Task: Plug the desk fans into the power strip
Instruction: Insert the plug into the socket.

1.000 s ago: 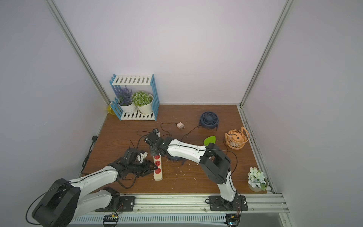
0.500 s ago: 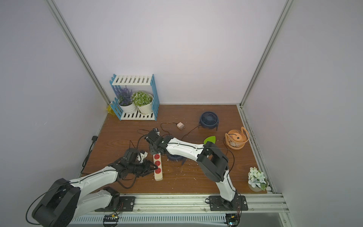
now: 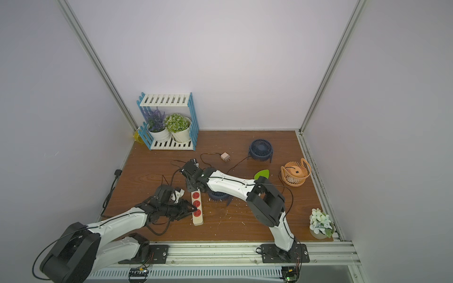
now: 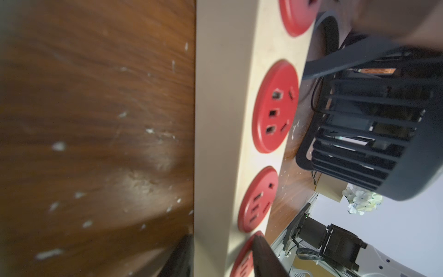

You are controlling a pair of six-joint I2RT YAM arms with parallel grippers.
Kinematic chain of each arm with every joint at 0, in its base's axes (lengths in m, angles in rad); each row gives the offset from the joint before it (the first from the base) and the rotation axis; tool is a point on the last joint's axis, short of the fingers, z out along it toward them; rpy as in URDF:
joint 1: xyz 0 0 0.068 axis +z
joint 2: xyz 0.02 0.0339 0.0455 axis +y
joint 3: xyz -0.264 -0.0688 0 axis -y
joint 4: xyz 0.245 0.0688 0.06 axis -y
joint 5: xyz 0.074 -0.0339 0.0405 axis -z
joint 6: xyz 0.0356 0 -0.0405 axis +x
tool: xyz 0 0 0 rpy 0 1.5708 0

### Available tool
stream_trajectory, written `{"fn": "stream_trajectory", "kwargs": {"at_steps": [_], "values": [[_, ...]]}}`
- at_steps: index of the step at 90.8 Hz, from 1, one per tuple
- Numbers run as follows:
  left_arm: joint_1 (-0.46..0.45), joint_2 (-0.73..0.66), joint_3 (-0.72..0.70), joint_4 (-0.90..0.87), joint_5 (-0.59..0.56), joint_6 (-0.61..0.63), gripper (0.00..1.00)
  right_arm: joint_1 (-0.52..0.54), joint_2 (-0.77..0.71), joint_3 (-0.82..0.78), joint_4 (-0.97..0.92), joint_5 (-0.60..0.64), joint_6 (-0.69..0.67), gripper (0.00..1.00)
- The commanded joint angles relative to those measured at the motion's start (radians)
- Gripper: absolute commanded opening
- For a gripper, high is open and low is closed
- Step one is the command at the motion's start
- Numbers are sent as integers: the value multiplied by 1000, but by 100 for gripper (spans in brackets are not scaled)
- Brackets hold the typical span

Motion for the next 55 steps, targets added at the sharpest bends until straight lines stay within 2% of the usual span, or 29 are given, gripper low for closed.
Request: {"fn": "stream_trajectory", "kwargs": {"at_steps": [1,55], "values": [[10,4,-23,-35,-32,7,42,-2,-31,34,-31,-2,-19,0],[10,0,-20,-34,-32,4,42,-2,12,28,-47,-12,-16,0]]}}
